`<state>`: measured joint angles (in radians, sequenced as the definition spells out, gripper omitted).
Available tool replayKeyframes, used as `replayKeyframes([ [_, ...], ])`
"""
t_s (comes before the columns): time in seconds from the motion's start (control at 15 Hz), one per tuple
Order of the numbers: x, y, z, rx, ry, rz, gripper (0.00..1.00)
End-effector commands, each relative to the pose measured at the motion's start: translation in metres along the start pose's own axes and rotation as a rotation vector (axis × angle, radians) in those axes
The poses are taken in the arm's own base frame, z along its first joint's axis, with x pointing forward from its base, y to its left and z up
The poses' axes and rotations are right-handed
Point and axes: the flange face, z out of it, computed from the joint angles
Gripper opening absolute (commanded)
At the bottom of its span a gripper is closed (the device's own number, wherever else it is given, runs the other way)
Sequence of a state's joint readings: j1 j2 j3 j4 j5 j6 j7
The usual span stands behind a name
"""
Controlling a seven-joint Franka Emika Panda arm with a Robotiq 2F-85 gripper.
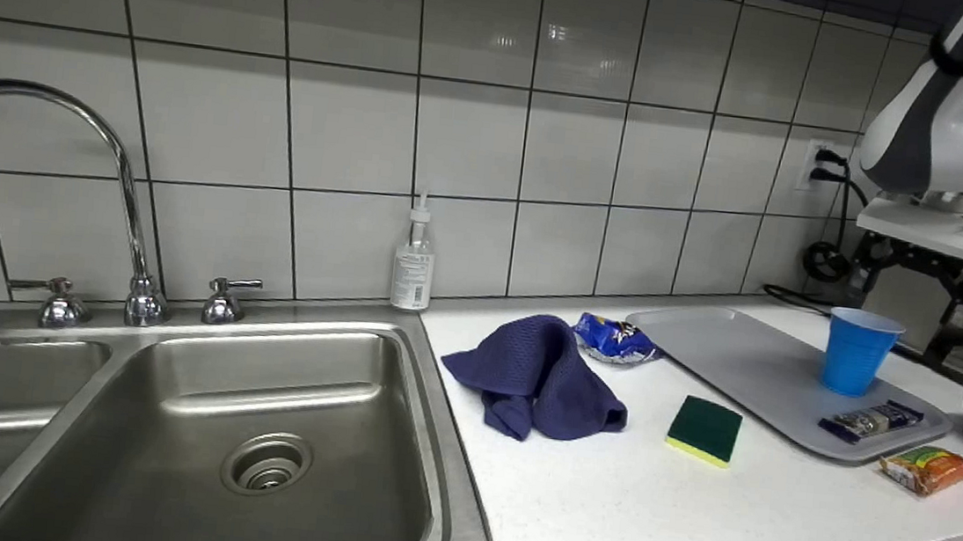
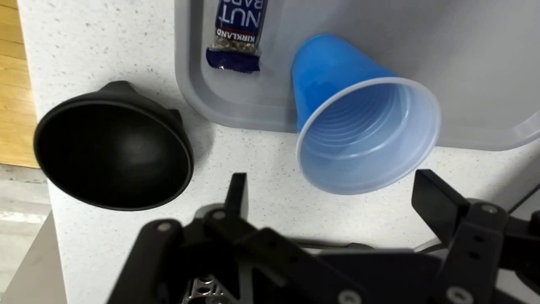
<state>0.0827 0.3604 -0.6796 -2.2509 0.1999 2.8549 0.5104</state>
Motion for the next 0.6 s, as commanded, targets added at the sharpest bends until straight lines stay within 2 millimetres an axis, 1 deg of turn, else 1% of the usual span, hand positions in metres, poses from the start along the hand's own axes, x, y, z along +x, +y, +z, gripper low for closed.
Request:
replayKeyframes([
  [0.0, -0.018, 0.003, -0.022, 0.044, -0.034, -0.009, 1.0],
  [0.53, -0.066, -0.009, -0.039, 0.085, -0.086, -0.048, 1.0],
])
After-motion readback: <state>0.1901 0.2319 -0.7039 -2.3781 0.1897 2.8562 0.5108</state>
